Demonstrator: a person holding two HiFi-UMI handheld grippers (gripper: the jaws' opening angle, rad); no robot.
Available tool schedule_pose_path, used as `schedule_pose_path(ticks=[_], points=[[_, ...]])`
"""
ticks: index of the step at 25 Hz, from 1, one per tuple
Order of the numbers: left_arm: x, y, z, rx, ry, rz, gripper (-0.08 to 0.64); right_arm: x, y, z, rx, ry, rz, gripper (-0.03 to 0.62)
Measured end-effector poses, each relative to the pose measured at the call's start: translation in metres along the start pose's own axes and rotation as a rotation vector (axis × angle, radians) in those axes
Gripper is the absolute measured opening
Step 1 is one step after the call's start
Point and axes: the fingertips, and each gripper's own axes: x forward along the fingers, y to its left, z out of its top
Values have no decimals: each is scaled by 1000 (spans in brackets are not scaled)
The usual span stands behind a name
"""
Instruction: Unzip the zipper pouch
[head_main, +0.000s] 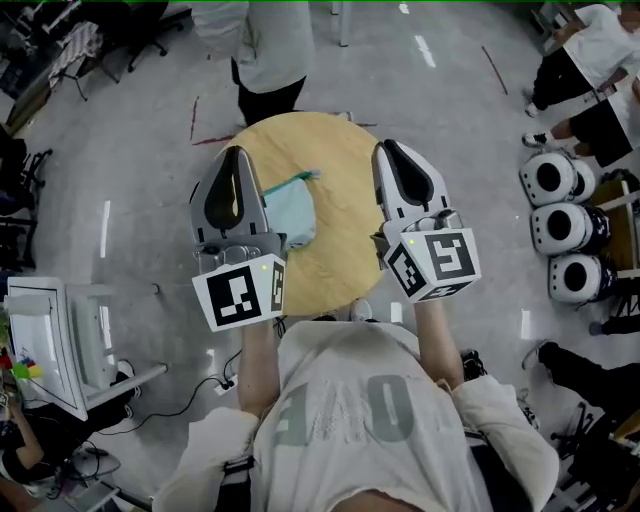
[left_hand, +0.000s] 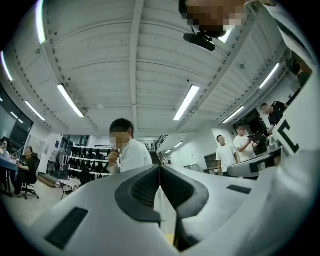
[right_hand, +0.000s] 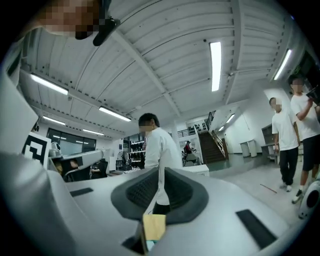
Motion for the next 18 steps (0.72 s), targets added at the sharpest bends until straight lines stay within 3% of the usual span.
schedule_pose_path(ticks=[10,18], points=[[-30,-27,12,7,-3,-17,28,-20,4,1,-40,-45,-39,29],[-32,-19,21,7,-23,7,28,-23,6,6,-49,-41,-29,29]])
